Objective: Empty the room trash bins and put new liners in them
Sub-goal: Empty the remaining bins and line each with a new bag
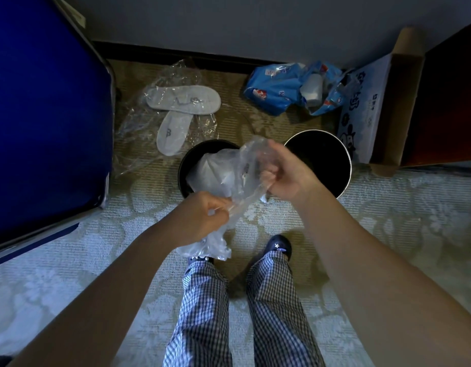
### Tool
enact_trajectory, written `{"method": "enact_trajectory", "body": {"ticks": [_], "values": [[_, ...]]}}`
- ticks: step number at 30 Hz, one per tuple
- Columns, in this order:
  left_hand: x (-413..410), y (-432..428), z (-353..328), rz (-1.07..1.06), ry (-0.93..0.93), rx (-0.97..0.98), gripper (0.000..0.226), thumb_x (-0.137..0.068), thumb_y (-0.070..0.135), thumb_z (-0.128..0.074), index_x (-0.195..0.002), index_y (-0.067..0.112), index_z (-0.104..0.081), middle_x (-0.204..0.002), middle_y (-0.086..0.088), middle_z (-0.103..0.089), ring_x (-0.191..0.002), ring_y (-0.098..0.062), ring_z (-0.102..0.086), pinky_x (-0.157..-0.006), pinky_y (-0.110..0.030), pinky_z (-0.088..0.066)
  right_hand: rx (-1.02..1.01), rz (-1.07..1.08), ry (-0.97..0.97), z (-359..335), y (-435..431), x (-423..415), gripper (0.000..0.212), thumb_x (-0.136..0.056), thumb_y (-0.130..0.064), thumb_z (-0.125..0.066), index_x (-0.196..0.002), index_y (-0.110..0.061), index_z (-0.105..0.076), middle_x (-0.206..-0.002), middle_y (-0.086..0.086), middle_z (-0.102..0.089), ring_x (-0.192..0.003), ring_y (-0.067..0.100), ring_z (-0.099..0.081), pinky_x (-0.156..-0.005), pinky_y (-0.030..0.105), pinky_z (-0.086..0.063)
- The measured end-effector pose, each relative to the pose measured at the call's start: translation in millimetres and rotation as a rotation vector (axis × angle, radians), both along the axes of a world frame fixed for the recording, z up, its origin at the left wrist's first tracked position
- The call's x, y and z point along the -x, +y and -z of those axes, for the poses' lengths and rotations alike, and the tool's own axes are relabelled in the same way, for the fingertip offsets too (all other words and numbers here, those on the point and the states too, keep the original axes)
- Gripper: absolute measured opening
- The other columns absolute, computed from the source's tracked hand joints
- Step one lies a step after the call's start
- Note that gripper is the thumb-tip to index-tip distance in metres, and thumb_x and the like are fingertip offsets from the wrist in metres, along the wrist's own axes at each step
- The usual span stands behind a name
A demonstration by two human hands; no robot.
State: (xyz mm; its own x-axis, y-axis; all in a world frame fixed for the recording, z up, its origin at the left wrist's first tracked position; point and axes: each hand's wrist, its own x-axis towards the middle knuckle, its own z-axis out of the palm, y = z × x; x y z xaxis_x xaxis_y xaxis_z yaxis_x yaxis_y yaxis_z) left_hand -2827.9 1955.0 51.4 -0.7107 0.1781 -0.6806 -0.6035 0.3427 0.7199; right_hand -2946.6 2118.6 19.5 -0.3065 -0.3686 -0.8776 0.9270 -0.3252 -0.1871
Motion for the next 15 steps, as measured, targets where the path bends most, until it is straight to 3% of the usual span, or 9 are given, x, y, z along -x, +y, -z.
{"method": "enact_trajectory", "body": {"ticks": [2, 5, 8, 11, 15], "values": [[-3.6, -9.0, 4.1, 0.070, 0.016, 0.087, 0.034, -0.090, 0.002, -0.055, -0.059, 0.014, -0.062, -0.127, -0.009, -0.061, -0.119, -0.009, -0.052, -0.097, -0.019, -0.035, -0.042, 0.081, -0.035, 3.7, 15.2, 0.6, 0.019, -0.090, -0.027, -0.060, -0.099, -0.011, -0.063, -0.059, -0.002, -0.056, -0.044, 0.005, -0.045, -0.041, 0.016, -0.040], [-8.4, -20.8, 15.4, 0.114, 0.024, 0.191, 0.033, -0.090, 0.016, -0.055, -0.060, 0.002, -0.061, -0.084, -0.015, -0.068, -0.082, -0.022, -0.064, -0.083, -0.031, -0.046, -0.199, 0.120, -0.025, 3.8, 35.9, -0.5, 0.014, -0.092, -0.026, -0.059, -0.097, -0.014, -0.066, -0.063, -0.001, -0.062, -0.054, 0.008, -0.054, -0.058, 0.019, -0.043], [-11.1, -23.7, 22.2, 0.105, 0.097, 0.326, 0.033, -0.087, 0.026, -0.049, -0.068, 0.002, -0.062, -0.072, -0.019, -0.059, -0.071, -0.032, -0.058, -0.072, -0.041, -0.047, -0.305, 0.073, 0.063, -3.8, 48.1, -1.5, 0.012, -0.095, -0.011, -0.051, -0.095, -0.014, -0.062, -0.060, 0.000, -0.061, -0.045, 0.006, -0.054, -0.047, 0.016, -0.042], [-12.8, -23.0, 26.0, 0.044, 0.143, 0.531, 0.027, -0.095, 0.019, -0.049, -0.078, 0.004, -0.064, -0.082, -0.010, -0.062, -0.078, -0.027, -0.059, -0.071, -0.037, -0.048, -0.488, -0.220, 0.261, -12.0, 53.9, -6.8, 0.022, -0.090, 0.003, -0.051, -0.097, -0.012, -0.065, -0.077, 0.005, -0.060, -0.056, 0.009, -0.059, -0.054, 0.020, -0.047], [-12.4, -21.9, 28.6, 0.044, 0.201, 0.692, 0.029, -0.098, 0.022, -0.045, -0.095, 0.003, -0.067, -0.096, -0.013, -0.064, -0.086, -0.028, -0.058, -0.075, -0.036, -0.046, -0.968, -0.804, 0.731, -15.7, 62.4, -11.3, 0.022, -0.086, 0.003, -0.055, -0.099, -0.011, -0.066, -0.067, -0.003, -0.053, -0.067, 0.019, -0.054, -0.069, 0.028, -0.046]]}}
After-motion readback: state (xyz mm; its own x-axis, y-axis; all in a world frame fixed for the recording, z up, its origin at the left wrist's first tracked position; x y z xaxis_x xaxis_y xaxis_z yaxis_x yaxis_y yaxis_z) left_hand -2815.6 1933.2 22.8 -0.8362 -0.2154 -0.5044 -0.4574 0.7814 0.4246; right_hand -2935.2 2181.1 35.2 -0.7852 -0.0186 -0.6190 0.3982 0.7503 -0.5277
